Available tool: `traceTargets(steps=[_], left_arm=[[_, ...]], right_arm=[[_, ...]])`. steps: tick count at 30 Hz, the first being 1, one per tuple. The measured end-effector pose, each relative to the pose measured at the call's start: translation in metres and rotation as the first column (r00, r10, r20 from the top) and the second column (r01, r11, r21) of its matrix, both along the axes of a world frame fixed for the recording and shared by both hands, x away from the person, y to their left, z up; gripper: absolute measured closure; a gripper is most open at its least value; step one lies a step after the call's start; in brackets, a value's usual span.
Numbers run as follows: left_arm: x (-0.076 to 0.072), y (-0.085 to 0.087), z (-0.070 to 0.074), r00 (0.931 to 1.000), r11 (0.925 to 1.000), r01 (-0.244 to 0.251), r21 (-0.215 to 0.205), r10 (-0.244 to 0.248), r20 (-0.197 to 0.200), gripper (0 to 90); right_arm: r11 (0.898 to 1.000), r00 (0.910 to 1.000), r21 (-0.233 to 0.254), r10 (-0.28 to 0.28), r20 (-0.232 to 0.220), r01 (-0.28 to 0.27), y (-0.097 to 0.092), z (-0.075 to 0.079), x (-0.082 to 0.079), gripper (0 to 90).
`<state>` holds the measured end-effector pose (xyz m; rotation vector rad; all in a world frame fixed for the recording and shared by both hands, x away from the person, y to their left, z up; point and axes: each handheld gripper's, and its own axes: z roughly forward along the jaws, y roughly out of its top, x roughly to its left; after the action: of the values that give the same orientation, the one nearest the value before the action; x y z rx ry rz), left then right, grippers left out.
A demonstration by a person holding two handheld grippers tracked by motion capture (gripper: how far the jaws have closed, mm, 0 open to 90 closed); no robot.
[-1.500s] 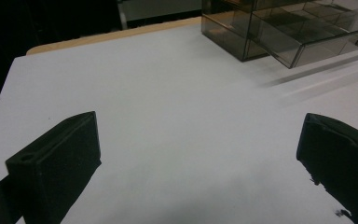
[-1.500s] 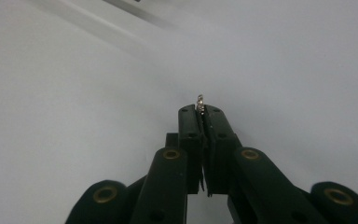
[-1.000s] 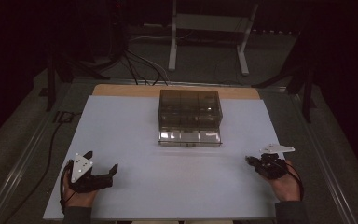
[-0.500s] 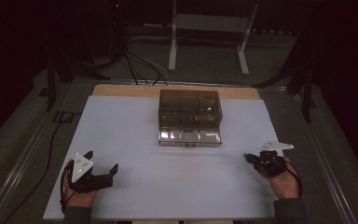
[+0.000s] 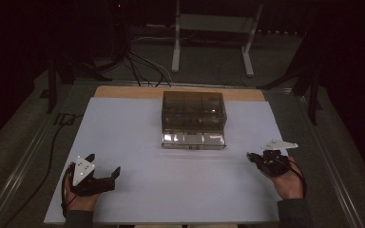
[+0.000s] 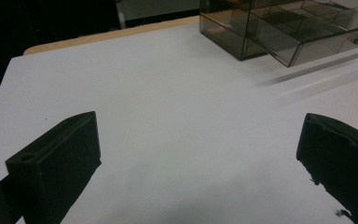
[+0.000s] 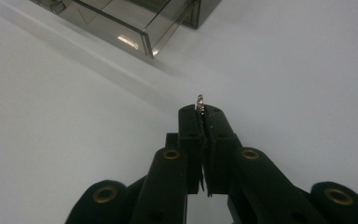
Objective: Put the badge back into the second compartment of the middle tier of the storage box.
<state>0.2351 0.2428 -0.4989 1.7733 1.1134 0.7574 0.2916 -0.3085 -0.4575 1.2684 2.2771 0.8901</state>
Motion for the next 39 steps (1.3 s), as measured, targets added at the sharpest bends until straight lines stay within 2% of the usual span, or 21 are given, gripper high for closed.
traceTargets(steps=[19, 39], left_arm=[[0.000, 0.000, 0.000, 1.0000, 1.0000, 0.002, 0.002, -0.002, 0.000, 0.6], [0.000, 0.000, 0.000, 1.0000, 1.0000, 0.002, 0.002, -0.002, -0.001, 0.6]], right_arm=[[1.000, 0.9996, 0.013, -0.017, 0.022, 0.016, 0.005, 0.010, 0.004, 87.8], [1.000, 0.9996, 0.020, -0.013, 0.026, 0.012, 0.015, 0.018, 0.013, 87.8]])
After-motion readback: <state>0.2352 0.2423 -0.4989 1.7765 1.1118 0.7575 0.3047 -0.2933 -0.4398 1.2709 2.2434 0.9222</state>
